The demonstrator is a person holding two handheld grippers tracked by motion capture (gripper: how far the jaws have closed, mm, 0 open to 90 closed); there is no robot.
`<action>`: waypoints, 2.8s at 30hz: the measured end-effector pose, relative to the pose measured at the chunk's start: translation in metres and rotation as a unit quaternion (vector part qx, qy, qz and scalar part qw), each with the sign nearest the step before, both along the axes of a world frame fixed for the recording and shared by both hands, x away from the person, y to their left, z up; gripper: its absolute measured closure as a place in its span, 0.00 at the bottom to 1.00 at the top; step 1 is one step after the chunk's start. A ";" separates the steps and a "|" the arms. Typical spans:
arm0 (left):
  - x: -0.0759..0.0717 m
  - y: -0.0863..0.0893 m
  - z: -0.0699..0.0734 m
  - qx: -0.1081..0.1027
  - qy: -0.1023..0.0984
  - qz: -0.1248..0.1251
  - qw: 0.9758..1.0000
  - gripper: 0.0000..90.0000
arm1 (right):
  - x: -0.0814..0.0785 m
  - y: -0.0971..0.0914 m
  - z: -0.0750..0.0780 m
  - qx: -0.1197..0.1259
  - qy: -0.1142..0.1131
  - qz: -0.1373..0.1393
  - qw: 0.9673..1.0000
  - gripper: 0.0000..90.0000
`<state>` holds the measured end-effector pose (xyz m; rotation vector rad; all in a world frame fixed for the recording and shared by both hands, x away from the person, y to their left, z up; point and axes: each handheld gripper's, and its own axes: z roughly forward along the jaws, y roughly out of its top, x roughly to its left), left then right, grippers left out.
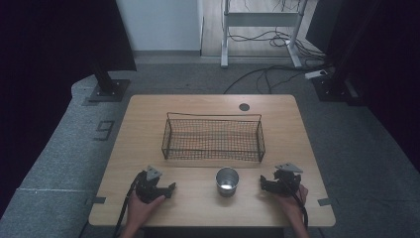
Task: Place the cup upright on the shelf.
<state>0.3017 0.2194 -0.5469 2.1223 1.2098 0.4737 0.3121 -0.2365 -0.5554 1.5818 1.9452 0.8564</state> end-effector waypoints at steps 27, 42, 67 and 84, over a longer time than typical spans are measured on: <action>0.001 -0.001 0.000 0.001 0.000 0.001 1.000 0.15 | -0.015 0.002 0.027 0.035 -0.048 0.024 0.998 0.15; 0.002 -0.002 0.000 0.001 0.000 0.001 1.000 0.15 | -0.031 0.018 0.053 0.047 -0.082 0.064 0.994 0.16; 0.003 -0.002 0.000 0.000 0.000 0.002 1.000 0.15 | -0.048 0.055 0.076 0.065 -0.112 0.130 0.983 0.15; 0.003 -0.002 0.000 0.001 0.000 0.001 1.000 0.15 | -0.059 0.085 0.080 0.063 -0.118 0.170 0.976 0.15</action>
